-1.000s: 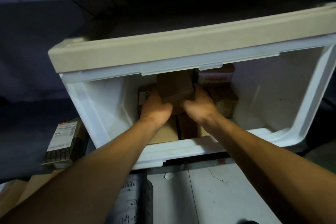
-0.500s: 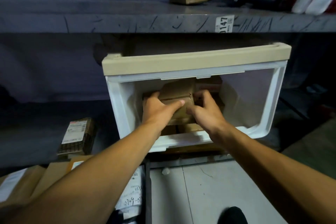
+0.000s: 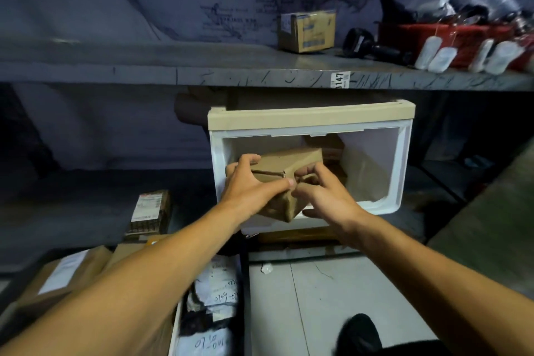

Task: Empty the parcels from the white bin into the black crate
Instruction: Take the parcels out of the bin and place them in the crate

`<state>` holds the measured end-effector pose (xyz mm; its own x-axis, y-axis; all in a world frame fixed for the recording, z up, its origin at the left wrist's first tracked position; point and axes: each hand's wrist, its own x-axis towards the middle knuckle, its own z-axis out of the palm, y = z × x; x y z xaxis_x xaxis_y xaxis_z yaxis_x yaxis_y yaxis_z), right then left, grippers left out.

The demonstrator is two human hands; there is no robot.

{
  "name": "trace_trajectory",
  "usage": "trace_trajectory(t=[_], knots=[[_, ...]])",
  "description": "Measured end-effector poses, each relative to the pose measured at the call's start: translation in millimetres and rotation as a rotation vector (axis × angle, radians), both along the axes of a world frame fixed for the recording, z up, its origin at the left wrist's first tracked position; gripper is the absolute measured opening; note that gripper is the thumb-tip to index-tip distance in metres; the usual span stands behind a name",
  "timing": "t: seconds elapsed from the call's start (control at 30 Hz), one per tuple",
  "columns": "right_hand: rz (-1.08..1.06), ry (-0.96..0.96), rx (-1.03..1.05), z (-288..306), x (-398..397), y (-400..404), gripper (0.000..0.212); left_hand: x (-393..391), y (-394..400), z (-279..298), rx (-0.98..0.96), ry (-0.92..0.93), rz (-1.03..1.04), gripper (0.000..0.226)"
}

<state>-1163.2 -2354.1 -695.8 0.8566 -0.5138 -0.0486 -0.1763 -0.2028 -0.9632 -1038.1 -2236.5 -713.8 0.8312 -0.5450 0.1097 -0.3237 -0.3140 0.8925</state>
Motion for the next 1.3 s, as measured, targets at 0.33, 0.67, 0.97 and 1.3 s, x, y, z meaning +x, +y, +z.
trace_trajectory(t=[0.33, 0.67, 0.97, 1.3], knots=[[-0.267, 0.115, 0.223, -5, -10, -52, 0.072, 13, 52, 10, 0.006, 0.088, -0.292, 0.076], [-0.021, 0.156, 0.641, 4, -17, -44, 0.049, 16, 85, 30, -0.007, 0.242, -0.489, 0.064], [-0.031, 0.082, 0.686, 8, -15, -35, 0.059, 6, 80, 26, -0.24, 0.389, -0.236, 0.062], [0.193, 0.131, 0.492, 12, -38, -22, 0.09, -14, 92, 32, -0.264, 0.852, -0.024, 0.034]])
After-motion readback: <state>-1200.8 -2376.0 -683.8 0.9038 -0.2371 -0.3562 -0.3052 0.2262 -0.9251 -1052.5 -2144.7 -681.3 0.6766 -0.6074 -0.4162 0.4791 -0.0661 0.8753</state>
